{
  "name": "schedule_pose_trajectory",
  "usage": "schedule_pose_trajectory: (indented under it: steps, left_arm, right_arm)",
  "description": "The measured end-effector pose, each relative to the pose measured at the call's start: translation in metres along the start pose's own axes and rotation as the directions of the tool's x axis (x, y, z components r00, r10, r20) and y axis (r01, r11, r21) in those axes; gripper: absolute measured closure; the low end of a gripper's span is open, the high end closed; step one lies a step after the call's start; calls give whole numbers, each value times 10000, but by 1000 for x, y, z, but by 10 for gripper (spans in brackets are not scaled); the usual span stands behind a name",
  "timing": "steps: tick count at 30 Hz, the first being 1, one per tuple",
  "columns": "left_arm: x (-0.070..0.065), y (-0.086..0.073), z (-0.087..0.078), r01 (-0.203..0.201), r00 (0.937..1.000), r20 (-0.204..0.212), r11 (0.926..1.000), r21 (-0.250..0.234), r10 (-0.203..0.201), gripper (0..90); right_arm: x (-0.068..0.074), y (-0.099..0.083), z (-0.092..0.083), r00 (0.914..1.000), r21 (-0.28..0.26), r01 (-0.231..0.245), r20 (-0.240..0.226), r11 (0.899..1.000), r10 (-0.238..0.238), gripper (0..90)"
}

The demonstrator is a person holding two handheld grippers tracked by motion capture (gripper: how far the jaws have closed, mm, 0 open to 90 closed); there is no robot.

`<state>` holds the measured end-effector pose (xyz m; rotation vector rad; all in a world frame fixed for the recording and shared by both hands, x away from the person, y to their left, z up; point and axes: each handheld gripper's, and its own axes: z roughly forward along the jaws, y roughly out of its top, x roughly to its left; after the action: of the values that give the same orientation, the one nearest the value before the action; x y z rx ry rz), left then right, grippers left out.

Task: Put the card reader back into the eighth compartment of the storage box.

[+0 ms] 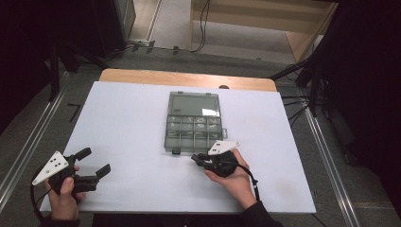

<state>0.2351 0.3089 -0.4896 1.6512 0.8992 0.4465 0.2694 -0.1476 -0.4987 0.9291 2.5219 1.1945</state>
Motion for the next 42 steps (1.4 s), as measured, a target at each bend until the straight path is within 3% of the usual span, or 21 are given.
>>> schedule_pose_trajectory:
  steps: [42]
  left_arm:
    - [-1,0,0,-60,10000,25,10000,2,60,0]
  right_arm:
    - [-6,7,-19,10000,-499,-84,-30,9987,83,718]
